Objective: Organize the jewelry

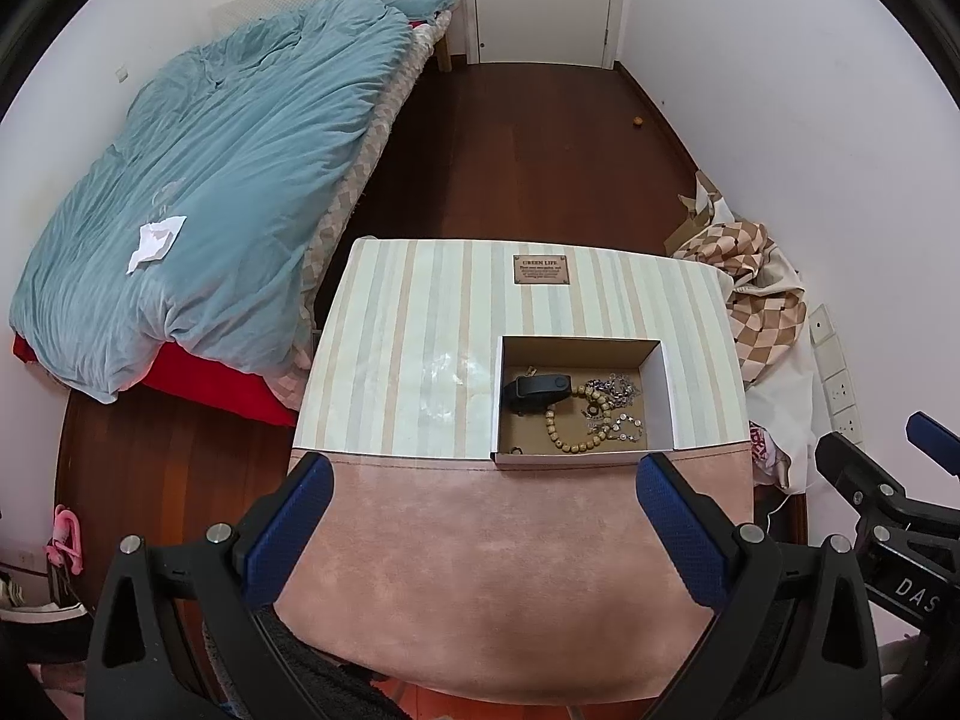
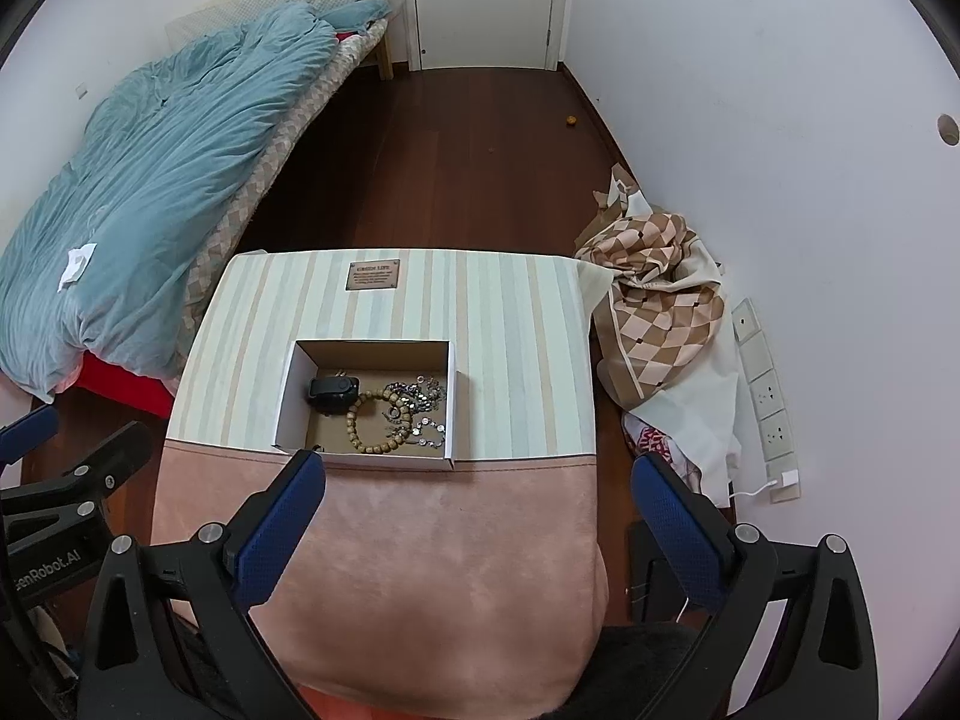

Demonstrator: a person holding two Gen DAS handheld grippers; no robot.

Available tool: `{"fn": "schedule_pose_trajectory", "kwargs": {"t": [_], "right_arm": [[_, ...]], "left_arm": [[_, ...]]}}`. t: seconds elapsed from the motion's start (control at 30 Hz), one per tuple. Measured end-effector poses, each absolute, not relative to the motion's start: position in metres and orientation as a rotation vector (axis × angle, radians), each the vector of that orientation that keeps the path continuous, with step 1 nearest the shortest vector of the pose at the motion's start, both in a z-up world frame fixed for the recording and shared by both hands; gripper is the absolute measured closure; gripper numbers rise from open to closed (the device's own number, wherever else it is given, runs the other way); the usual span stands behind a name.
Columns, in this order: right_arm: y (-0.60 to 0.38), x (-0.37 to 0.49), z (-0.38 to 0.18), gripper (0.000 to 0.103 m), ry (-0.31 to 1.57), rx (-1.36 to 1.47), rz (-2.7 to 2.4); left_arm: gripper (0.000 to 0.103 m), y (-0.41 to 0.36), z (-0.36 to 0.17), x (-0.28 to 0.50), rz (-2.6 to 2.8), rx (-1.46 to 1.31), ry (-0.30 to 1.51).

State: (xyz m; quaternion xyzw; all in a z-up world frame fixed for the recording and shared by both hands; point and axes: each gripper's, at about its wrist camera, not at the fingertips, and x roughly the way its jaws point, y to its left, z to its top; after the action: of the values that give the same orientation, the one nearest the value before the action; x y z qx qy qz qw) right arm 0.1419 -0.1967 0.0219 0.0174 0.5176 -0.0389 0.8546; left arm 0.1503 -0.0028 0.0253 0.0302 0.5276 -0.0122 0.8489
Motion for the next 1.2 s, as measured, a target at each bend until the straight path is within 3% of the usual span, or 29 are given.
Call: {"fn": "schedule_pose_trajectory", "kwargs": {"t": [1.2], "right_arm": [[-0.1957,0.1388,0.0231,0.000,1.091,0.023,-0.074]], "left_arm": [[0.000,0.0043,0.0237,0.1441,-0.021,0.060,1.110]]}}
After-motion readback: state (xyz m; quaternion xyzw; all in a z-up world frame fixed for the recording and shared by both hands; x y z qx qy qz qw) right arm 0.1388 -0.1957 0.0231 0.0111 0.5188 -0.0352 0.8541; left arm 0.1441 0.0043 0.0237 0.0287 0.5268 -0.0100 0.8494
